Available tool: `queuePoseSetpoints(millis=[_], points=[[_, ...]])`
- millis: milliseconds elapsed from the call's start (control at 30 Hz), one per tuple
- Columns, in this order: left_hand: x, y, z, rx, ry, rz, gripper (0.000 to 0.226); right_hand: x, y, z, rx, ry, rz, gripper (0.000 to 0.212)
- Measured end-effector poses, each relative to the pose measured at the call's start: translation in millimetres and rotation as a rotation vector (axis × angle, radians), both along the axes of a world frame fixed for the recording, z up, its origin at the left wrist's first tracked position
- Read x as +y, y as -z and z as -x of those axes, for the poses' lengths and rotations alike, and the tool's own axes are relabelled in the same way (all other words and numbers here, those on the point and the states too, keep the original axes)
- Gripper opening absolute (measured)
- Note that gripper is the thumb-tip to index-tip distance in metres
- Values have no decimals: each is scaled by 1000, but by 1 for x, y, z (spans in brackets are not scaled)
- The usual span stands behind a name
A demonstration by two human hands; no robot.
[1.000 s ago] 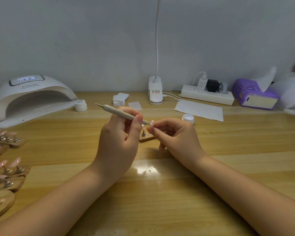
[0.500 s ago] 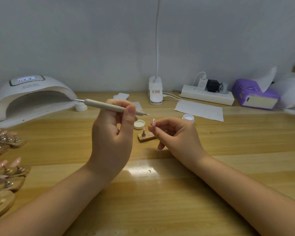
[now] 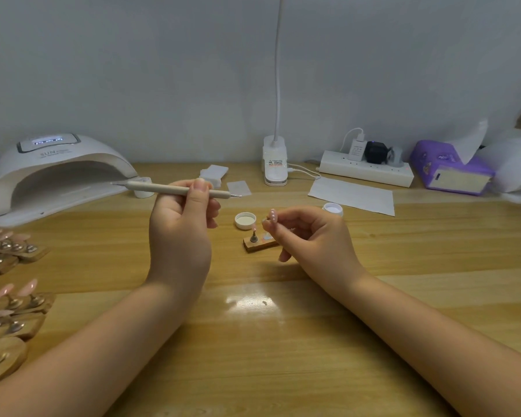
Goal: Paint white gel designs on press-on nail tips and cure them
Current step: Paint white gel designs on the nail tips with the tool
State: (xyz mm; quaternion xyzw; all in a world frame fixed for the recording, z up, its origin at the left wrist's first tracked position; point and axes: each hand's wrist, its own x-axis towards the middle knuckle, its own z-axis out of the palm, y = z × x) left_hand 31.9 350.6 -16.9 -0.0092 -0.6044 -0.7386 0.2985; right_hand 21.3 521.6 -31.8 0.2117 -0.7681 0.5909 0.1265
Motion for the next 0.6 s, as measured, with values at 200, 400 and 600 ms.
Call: queuePoseSetpoints(millis=[200, 400, 600], points=[[-10, 17, 15, -187, -50, -148, 17, -2, 3, 4, 83, 113, -124, 5], [-9, 21, 16, -232, 5, -170, 19, -7, 9, 8, 61, 223, -405, 10], [-9, 23, 13, -235, 40, -159, 17, -8, 7, 12, 50, 275, -508, 17]])
